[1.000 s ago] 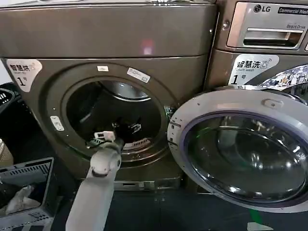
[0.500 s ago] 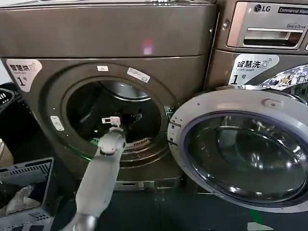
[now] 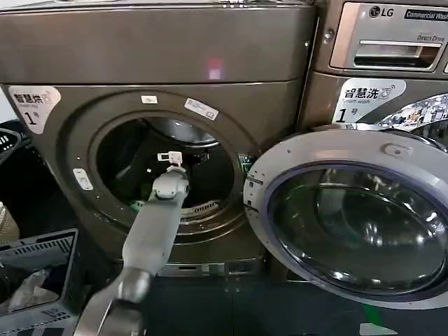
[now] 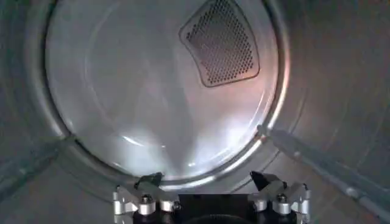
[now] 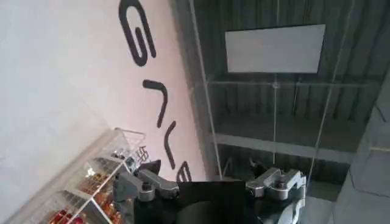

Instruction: Grasp the clothes from the dryer.

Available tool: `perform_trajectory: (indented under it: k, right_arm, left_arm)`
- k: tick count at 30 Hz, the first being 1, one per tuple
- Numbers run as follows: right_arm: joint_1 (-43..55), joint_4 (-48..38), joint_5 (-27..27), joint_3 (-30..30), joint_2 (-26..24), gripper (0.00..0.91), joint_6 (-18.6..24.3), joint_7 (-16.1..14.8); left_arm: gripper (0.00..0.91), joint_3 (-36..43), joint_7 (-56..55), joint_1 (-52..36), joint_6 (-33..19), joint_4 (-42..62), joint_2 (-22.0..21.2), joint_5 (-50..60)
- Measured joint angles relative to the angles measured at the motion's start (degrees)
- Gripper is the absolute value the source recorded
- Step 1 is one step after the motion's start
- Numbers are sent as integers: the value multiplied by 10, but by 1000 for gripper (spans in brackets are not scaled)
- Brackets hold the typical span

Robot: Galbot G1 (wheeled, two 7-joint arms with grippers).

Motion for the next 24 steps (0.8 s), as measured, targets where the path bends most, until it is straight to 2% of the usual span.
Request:
perform_trajectory:
  k: [12,24]
  right_arm:
    - [9,1,2,-8,-2,907,4,-5]
    - [11,2,2,-8,1,907,7,-9]
  left_arm:
    - [907,11,34,-70,4,122,0,22]
    - [907,81,166,-122,25,185,19,75]
